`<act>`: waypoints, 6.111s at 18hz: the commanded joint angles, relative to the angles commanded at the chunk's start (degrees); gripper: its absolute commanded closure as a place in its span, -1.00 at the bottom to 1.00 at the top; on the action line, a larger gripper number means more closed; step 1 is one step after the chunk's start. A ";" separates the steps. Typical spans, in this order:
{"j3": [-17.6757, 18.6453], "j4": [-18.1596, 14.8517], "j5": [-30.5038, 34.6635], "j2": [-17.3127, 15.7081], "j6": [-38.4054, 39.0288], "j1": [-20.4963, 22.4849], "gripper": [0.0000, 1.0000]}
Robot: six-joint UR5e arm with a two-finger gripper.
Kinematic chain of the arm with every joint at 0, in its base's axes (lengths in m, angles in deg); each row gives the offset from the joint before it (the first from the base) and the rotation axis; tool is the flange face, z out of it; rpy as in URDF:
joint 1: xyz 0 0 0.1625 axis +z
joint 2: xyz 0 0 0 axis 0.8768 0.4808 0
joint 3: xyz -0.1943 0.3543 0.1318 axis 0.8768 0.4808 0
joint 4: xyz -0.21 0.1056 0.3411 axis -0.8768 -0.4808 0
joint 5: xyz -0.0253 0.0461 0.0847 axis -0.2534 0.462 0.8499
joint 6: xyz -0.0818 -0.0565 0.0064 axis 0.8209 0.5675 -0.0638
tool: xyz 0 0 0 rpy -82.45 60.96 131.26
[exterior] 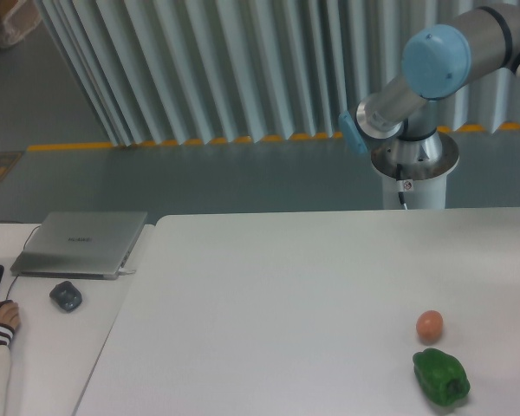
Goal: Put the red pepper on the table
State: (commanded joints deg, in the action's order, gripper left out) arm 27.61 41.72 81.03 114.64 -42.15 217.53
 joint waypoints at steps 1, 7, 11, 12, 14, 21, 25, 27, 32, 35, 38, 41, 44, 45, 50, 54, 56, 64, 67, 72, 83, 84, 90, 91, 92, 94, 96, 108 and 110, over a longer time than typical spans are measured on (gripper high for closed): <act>0.00 0.00 -0.09 -0.35 0.17 -0.09 -0.07; -0.09 -0.35 -1.83 -1.93 2.02 0.18 0.09; 0.17 -0.96 -3.87 -4.12 3.69 0.35 0.09; 0.78 -2.18 -3.87 -5.18 3.69 0.27 0.09; 2.10 -2.46 -3.87 -6.50 3.60 0.18 0.09; 4.75 -9.83 -5.18 -12.30 2.99 -1.05 0.09; 5.18 -11.77 -6.85 -13.80 2.02 -1.23 0.09; 5.97 -13.97 -7.38 -15.20 0.89 -1.75 0.09; 9.92 -14.76 -7.12 -18.28 -1.23 -3.77 0.09; 11.16 -15.29 -6.60 -18.99 -1.32 -5.71 0.09; 11.34 -16.78 -0.38 -19.42 -1.32 -9.39 0.09; 11.34 -17.84 4.30 -19.25 -1.32 -12.73 0.09; 11.34 -20.99 4.48 -19.60 -1.32 -14.58 0.09; 11.34 -22.14 4.83 -19.51 -1.23 -15.81 0.09; 14.14 -22.41 5.36 -19.43 -0.53 -20.29 0.08; 16.96 -21.97 5.97 -19.69 0.61 -24.07 0.06; 17.05 -22.15 5.71 -19.86 3.33 -26.01 0.06; 16.35 -21.62 3.34 -18.29 15.09 -31.72 0.06; 16.79 -19.08 3.78 -17.23 19.24 -33.39 0.06; 17.14 -18.02 6.33 -15.38 22.50 -35.42 0.06; 17.05 -16.26 7.21 -15.38 22.33 -35.33 -1.00; 17.05 -16.26 7.21 -15.38 22.41 -35.33 -1.00; 15.82 -13.54 7.82 -16.09 20.40 -34.98 -1.00; 15.82 -13.45 8.00 -16.35 20.30 -34.81 -1.00; 15.73 -13.53 7.82 -16.96 20.04 -33.76 -1.00; 15.56 -13.71 7.74 -17.58 18.12 -33.22 -1.00; 15.64 -14.15 8.17 -18.37 11.29 -32.79 -1.00; 14.24 -21.00 7.64 -21.53 -7.38 -28.30 -1.00; 14.59 -20.92 7.74 -21.53 -7.38 -28.39 -1.00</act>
State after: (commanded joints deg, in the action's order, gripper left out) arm 42.20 20.80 88.76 93.11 -49.54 189.14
